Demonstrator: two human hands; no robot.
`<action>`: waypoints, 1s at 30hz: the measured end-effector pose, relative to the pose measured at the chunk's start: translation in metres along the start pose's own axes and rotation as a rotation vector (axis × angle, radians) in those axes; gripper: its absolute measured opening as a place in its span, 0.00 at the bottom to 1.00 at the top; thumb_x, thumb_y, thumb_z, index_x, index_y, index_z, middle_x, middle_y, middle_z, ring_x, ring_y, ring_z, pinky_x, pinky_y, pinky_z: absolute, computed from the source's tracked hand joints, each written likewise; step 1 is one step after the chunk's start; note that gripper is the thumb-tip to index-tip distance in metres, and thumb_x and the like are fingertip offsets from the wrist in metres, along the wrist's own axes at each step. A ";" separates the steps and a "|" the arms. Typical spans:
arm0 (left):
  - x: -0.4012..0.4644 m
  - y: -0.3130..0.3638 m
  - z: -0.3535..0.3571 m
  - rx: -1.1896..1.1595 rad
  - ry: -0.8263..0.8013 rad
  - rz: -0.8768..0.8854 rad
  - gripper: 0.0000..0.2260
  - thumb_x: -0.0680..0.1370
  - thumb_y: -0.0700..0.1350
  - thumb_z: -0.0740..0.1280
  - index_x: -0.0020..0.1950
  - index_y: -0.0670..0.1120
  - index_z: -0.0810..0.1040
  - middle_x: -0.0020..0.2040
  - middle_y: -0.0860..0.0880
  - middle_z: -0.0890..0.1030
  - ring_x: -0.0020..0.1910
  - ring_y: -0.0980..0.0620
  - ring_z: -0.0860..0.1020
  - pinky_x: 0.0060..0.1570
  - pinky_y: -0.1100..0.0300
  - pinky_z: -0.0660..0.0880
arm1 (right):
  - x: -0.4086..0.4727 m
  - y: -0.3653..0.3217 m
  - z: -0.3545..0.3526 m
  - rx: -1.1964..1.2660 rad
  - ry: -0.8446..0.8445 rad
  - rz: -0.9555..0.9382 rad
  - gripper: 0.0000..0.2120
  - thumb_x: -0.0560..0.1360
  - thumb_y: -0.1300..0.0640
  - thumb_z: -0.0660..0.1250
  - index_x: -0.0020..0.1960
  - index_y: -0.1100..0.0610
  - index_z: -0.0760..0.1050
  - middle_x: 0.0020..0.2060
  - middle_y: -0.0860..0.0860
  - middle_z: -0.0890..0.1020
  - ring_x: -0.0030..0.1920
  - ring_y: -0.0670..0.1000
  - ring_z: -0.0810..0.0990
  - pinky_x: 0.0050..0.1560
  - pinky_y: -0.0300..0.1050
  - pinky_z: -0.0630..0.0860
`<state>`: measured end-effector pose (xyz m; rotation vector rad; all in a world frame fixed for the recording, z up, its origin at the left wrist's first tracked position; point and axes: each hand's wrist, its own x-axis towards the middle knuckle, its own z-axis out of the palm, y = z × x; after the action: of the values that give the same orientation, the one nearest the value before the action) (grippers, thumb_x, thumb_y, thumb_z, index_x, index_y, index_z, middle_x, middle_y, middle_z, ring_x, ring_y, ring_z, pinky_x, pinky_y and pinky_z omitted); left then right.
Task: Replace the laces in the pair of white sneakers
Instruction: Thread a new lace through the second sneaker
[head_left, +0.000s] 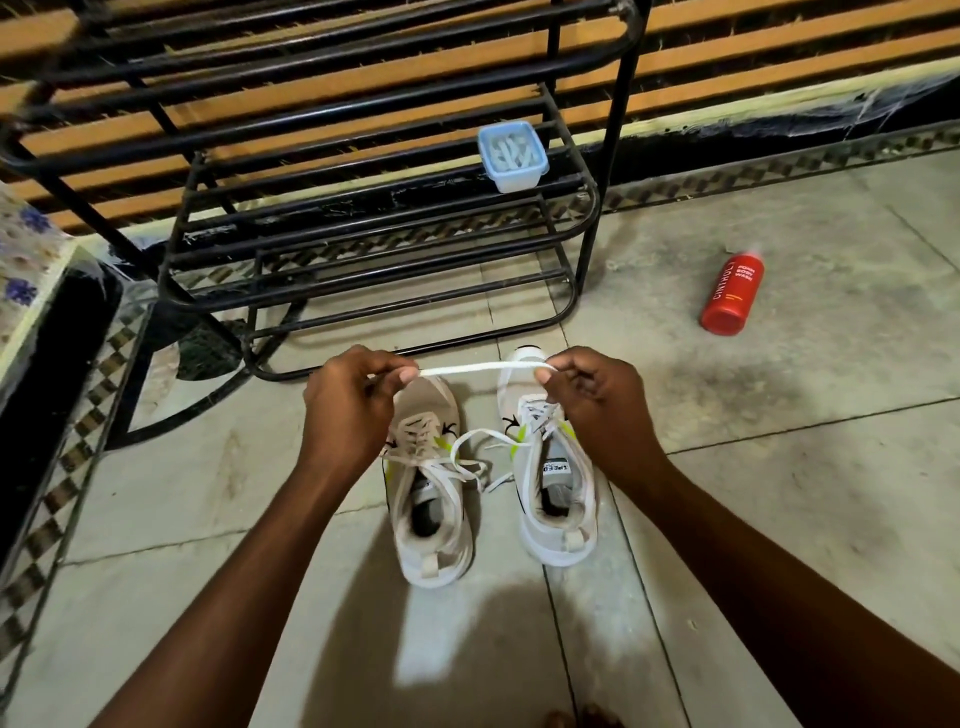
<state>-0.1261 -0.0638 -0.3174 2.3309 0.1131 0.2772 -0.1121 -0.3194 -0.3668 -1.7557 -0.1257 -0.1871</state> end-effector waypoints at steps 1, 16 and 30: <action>-0.002 -0.009 -0.002 0.053 0.007 -0.034 0.05 0.79 0.43 0.74 0.47 0.53 0.87 0.45 0.55 0.85 0.40 0.59 0.82 0.42 0.59 0.80 | 0.001 0.002 -0.003 -0.042 0.019 -0.007 0.04 0.76 0.56 0.72 0.45 0.56 0.82 0.35 0.49 0.83 0.38 0.51 0.82 0.41 0.49 0.79; -0.025 -0.054 -0.014 0.233 -0.007 -0.166 0.07 0.78 0.48 0.75 0.41 0.48 0.83 0.38 0.52 0.80 0.37 0.52 0.78 0.36 0.61 0.69 | 0.001 0.021 -0.006 -0.207 0.121 -0.016 0.02 0.74 0.55 0.76 0.45 0.52 0.83 0.43 0.49 0.76 0.44 0.48 0.80 0.45 0.58 0.81; -0.023 0.012 0.041 -0.393 -0.206 -0.208 0.06 0.74 0.40 0.79 0.42 0.47 0.84 0.35 0.47 0.83 0.37 0.48 0.83 0.45 0.52 0.81 | -0.035 0.037 -0.021 -0.176 0.029 0.062 0.19 0.69 0.54 0.81 0.57 0.53 0.79 0.47 0.48 0.82 0.46 0.47 0.82 0.40 0.36 0.78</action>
<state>-0.1394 -0.1048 -0.3403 1.9255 0.1804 -0.0444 -0.1407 -0.3466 -0.4053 -1.9281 -0.0348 -0.1831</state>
